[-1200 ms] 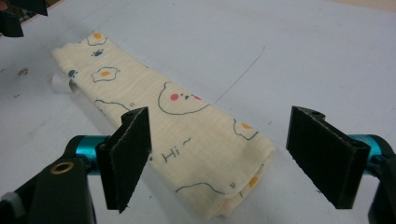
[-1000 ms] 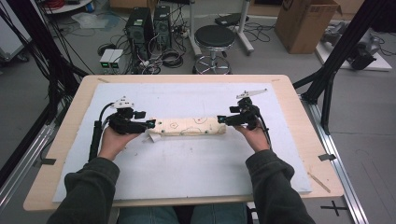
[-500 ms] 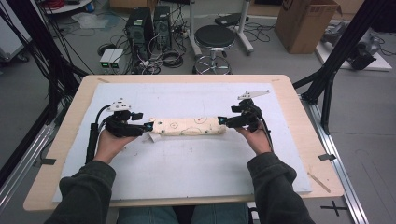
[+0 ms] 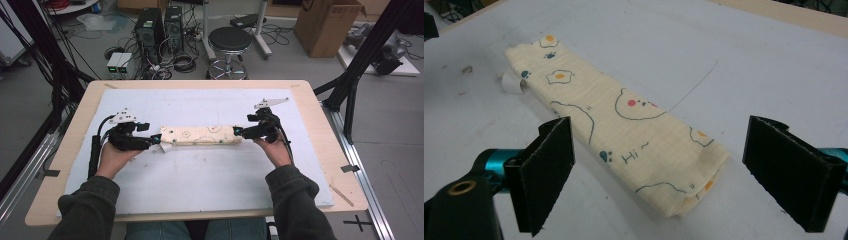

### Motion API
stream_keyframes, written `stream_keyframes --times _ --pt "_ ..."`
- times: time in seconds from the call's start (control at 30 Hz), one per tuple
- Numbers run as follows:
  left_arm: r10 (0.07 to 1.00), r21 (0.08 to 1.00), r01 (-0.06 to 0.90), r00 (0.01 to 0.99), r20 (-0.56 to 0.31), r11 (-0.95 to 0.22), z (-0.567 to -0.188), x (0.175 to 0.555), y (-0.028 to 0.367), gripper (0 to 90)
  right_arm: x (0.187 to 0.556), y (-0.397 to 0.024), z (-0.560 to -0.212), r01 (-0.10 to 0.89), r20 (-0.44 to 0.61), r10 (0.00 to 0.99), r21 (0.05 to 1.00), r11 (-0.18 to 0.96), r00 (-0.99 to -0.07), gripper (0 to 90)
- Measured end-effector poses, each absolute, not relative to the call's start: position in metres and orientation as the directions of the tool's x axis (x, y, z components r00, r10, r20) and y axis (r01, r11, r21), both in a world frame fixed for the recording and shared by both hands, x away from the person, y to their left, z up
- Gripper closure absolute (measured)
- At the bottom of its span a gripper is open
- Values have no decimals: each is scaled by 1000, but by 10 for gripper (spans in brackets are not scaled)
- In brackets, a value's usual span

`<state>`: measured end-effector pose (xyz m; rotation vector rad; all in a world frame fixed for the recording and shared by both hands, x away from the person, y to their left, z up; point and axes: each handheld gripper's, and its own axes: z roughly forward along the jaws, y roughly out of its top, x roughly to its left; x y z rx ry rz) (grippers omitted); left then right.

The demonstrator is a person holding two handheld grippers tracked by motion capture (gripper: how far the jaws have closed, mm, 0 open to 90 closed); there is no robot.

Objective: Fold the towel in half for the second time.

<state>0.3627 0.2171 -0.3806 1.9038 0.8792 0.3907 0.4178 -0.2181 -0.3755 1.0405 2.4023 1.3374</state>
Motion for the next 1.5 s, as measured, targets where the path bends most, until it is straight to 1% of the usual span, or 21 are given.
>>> stream_keyframes --times 0.37,0.57,0.8,1.17,1.5 --pt "708 871 386 703 -64 -305 -376 353 216 282 408 -221 -371 467 146 655 813 348 -742 125" --pt "709 877 374 703 -56 -302 -376 348 218 279 402 -230 -379 470 146 664 815 340 -734 126" --pt "719 873 392 691 -72 -290 -384 341 224 275 396 -235 -383 473 146 669 813 339 -729 125" --pt "719 881 384 691 -76 -277 -390 328 226 272 384 -242 -395 477 148 672 813 335 -725 125" --pt "728 879 385 683 -65 -282 -396 320 227 270 374 -252 -402 477 147 679 815 330 -720 125"
